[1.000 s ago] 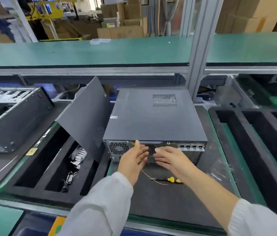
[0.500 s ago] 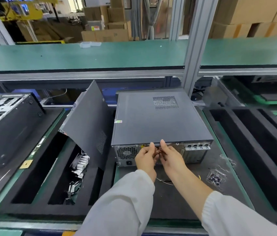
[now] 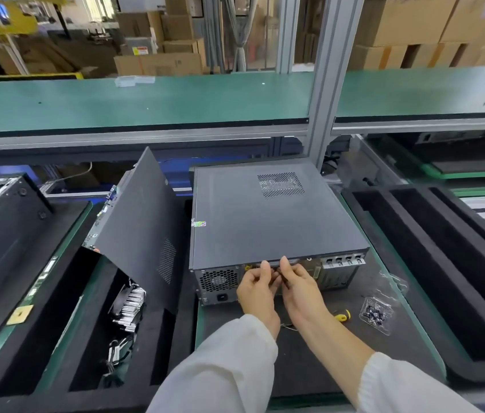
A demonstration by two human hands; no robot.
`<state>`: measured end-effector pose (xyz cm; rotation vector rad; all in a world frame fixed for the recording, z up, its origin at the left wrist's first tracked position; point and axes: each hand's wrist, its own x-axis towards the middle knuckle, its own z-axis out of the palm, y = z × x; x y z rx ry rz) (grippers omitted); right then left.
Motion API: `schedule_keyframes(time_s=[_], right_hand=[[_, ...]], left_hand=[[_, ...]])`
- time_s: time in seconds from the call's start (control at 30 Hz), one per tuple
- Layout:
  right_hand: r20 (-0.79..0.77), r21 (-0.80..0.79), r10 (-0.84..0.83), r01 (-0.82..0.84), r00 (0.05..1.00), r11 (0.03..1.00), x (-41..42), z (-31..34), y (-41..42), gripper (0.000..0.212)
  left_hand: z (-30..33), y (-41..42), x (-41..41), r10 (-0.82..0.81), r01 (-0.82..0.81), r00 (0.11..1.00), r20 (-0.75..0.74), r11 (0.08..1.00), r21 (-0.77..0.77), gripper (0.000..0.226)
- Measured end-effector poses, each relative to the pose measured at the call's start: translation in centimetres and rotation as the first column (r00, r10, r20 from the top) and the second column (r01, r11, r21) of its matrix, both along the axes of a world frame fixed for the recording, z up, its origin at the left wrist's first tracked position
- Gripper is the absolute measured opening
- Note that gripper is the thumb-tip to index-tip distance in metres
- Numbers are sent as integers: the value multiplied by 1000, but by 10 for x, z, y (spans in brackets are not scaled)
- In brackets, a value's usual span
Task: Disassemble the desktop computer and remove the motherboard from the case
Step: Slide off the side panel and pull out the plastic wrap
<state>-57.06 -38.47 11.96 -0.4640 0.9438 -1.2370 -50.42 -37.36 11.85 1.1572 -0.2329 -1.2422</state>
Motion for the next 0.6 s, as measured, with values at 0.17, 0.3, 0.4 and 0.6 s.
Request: schedule_keyframes(time_s=[0.17, 0.3, 0.4, 0.6], right_hand=[[-108, -84, 31, -40, 994, 996, -6, 0, 4, 16], [-170, -150, 55, -81, 984, 985, -11, 19, 2, 12], [-209, -210, 61, -106, 976, 972, -7, 52, -3, 11], [-337, -226, 111, -194, 935, 955, -4, 120, 7, 19]], left_hand=[[-1, 6, 9, -98, 98, 995, 14, 992, -82, 23], [18, 7, 18, -127, 147, 985, 120, 973, -176, 21], [52, -5, 22, -119, 127, 992, 53, 968, -217, 23], [119, -23, 36, -187, 174, 982, -30, 951, -254, 21]])
